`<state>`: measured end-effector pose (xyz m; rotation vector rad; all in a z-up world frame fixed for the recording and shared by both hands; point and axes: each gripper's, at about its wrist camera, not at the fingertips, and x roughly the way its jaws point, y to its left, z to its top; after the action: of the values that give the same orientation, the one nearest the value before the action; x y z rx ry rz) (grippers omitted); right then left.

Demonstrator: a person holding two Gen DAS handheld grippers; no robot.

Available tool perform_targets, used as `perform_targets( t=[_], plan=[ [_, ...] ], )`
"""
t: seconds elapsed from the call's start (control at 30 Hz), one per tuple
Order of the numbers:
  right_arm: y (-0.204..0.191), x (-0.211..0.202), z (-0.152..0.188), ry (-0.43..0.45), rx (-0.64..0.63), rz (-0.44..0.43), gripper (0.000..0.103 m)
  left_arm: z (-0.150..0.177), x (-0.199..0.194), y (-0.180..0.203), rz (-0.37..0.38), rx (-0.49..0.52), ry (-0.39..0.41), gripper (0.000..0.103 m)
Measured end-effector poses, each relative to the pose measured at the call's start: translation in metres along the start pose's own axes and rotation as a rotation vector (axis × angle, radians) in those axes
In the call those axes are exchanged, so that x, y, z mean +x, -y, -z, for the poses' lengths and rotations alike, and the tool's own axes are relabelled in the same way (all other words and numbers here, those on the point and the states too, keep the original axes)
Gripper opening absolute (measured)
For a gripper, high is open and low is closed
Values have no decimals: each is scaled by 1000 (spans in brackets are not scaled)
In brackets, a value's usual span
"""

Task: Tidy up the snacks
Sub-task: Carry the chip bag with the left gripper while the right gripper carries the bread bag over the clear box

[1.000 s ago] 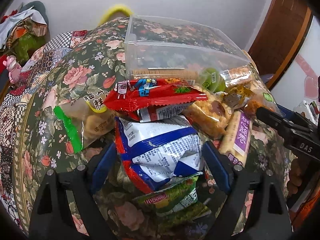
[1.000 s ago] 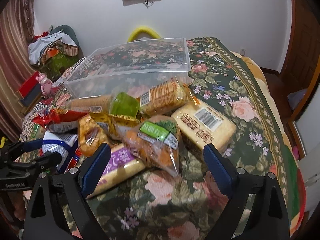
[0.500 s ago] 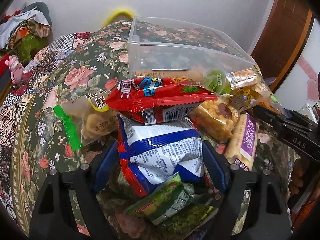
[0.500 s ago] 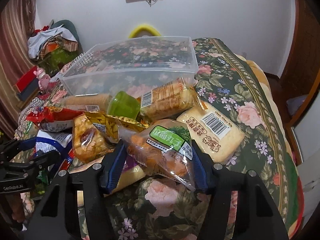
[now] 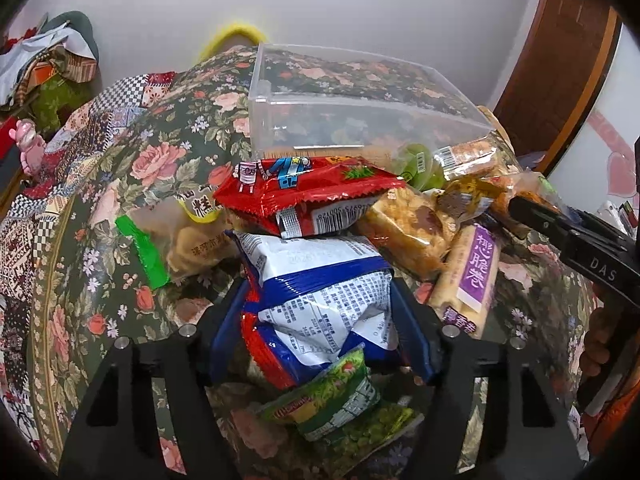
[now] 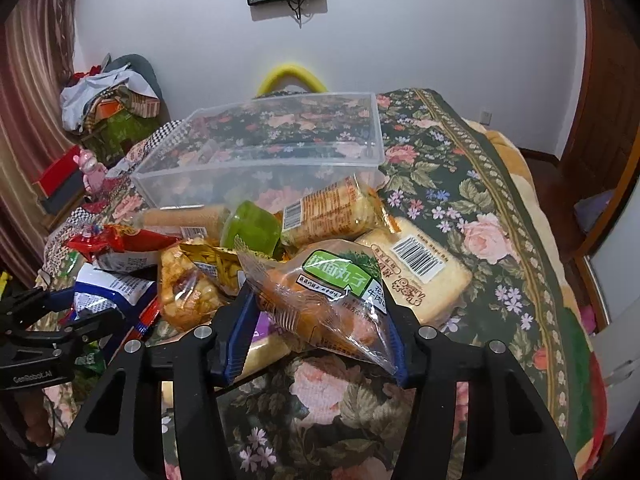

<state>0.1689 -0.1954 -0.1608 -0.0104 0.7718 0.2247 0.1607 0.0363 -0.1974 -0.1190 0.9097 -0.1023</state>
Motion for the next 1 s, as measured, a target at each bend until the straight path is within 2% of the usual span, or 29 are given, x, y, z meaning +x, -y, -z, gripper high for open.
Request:
perform_targets(
  t=[0.73,1.0],
  plan=[
    [-4,-54,-8,98,1,-17,51,-12,-68,18,-3,29,120,68],
    [-11,-65,-19,141,-13,-26,51,-31,-97,15,-7,12,192,68]
  ],
)
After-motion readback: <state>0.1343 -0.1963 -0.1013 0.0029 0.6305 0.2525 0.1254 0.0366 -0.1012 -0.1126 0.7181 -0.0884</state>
